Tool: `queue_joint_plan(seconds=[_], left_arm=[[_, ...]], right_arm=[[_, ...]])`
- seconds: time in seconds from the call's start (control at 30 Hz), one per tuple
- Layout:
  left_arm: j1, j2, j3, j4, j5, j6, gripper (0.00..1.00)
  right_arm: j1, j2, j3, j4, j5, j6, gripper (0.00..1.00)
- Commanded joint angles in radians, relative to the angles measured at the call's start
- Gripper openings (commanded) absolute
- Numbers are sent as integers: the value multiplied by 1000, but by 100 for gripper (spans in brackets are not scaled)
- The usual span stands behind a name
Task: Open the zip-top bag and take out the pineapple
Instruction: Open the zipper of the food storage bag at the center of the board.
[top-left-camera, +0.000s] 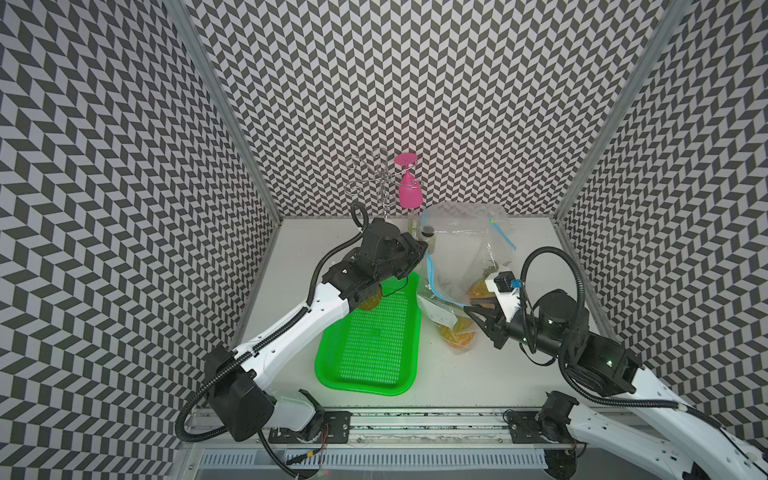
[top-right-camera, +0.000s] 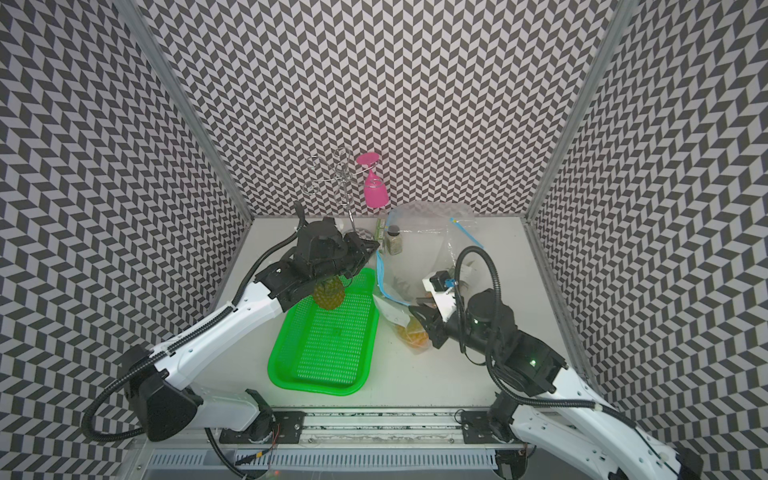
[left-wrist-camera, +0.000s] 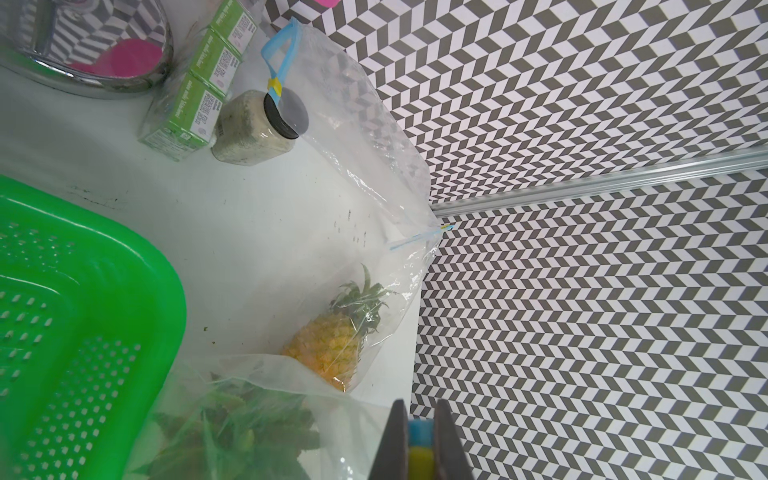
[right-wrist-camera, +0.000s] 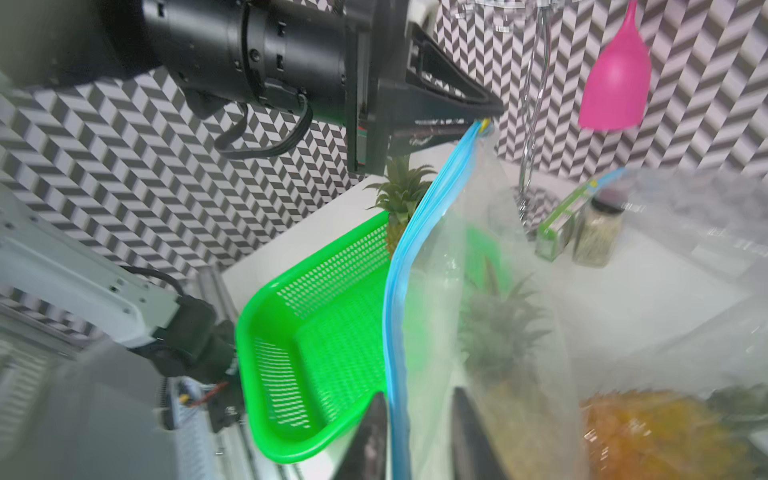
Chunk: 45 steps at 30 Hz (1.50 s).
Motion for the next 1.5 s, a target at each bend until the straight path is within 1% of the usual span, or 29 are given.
queue_joint_plan(seconds=[0.0, 0.13, 0.23, 0.33, 0.43, 0.6, 0.73, 0.87, 0.97, 1.23, 1.37, 1.47], left_arm=[[-9, -18, 14, -19, -19, -15, 0], [-22, -17, 27, -19, -33, -11, 0], [-26, -19, 30, -23, -35, -9, 0], [-33, -22, 30, -27, -33, -8, 0], [-42, -25, 30, -27, -34, -9, 0], [-48, -30, 33, -32, -33, -3, 0], [-49, -34, 35, -36, -35, 1, 0], [-48, -31, 36, -37, -32, 6, 0], [-47, -32, 33, -35, -32, 8, 0], [-51, -24, 35, -28, -30, 7, 0], [-56, -26, 40, -31, -36, 7, 0], [-60, -29, 41, -31, -36, 6, 0]], right_arm=[[14, 7, 91, -21, 6, 95, 43], [24, 104, 209, -49, 22, 195, 53], [24, 233, 294, -82, 72, 254, 59], [24, 346, 368, -82, 115, 264, 58], [23, 439, 421, -78, 173, 244, 56], [7, 543, 472, -75, 196, 226, 54], [-8, 543, 452, -55, 199, 215, 49], [-14, 522, 432, -52, 184, 215, 48], [-18, 492, 414, -41, 170, 220, 50], [-32, 473, 391, -31, 132, 234, 51], [-46, 483, 366, -32, 134, 237, 43], [-52, 494, 360, -17, 133, 231, 42]])
